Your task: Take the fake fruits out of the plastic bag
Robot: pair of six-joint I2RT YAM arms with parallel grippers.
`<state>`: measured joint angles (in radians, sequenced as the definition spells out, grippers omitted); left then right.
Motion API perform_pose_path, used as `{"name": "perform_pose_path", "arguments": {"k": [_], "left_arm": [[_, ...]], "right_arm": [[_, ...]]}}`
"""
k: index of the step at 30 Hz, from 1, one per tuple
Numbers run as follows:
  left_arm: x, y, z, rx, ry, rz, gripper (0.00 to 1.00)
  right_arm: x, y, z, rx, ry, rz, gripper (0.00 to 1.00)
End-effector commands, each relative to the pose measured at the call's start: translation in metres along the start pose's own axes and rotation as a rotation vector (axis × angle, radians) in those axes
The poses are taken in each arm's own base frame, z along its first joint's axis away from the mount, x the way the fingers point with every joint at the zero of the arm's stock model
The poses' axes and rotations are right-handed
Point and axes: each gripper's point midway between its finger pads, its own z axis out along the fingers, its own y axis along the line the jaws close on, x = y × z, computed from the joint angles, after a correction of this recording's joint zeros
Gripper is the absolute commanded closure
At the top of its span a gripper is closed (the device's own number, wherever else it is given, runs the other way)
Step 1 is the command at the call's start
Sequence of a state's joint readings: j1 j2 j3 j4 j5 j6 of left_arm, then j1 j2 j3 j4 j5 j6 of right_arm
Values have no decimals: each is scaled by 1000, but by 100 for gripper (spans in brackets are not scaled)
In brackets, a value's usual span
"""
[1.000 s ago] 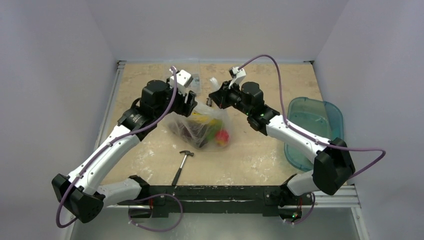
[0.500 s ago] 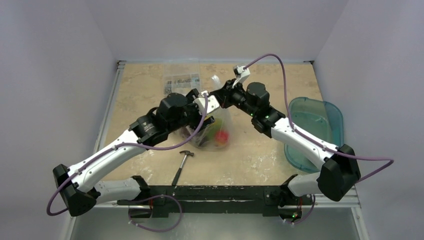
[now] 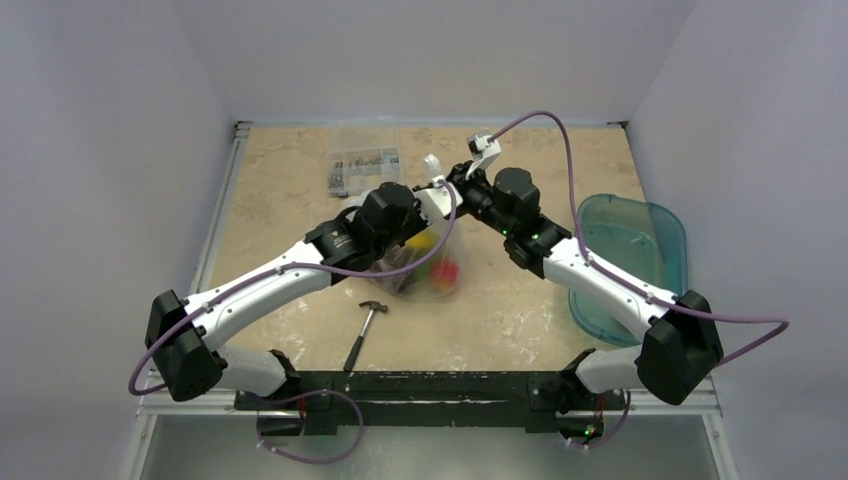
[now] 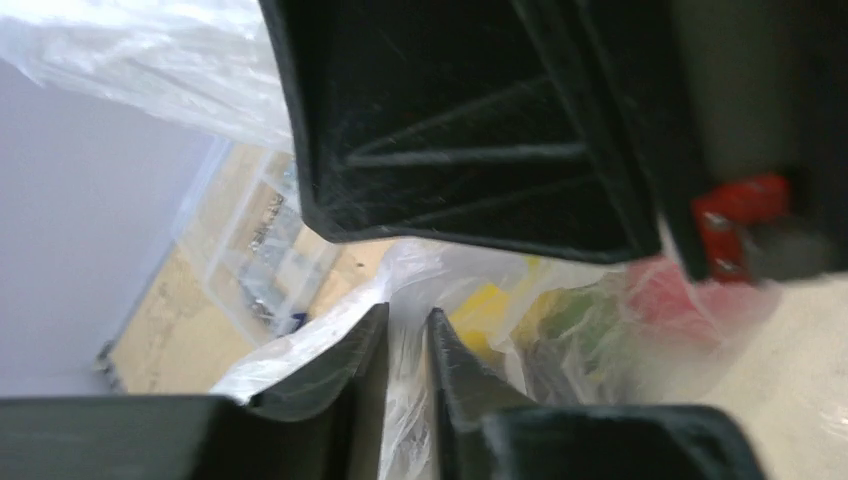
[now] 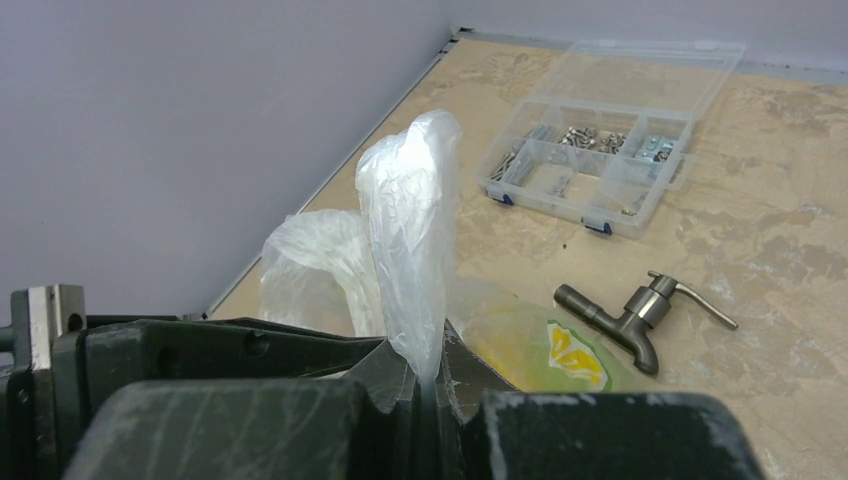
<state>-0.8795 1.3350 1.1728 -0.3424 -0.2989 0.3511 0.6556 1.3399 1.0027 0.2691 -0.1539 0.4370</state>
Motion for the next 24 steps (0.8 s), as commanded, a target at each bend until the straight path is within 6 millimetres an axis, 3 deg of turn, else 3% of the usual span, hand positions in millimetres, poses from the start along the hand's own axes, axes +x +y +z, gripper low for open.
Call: {"name": "perform_pose_path", "arguments": {"k": [1, 2, 6, 12, 19, 24], "left_arm": [[-23, 45, -4, -224, -20, -60, 95], [-23, 55, -7, -273, -14, -75, 100], [-29, 87, -26, -363, -50, -210, 100], [-36, 118, -58, -263, -208, -621, 100], [-50, 157, -93, -269, -324, -933, 100], [-55, 188, -128, -328, -375, -1014, 100]], "right_arm": [[-18, 18, -6, -63, -52, 8, 100], [-18, 17, -6, -60, -53, 9, 100], [-22, 9, -7, -25, -66, 6, 100], [-36, -12, -8, 62, -82, -30, 100], [-91, -52, 4, 166, -121, -36, 100], [-135, -58, 26, 160, -142, -67, 100]]}}
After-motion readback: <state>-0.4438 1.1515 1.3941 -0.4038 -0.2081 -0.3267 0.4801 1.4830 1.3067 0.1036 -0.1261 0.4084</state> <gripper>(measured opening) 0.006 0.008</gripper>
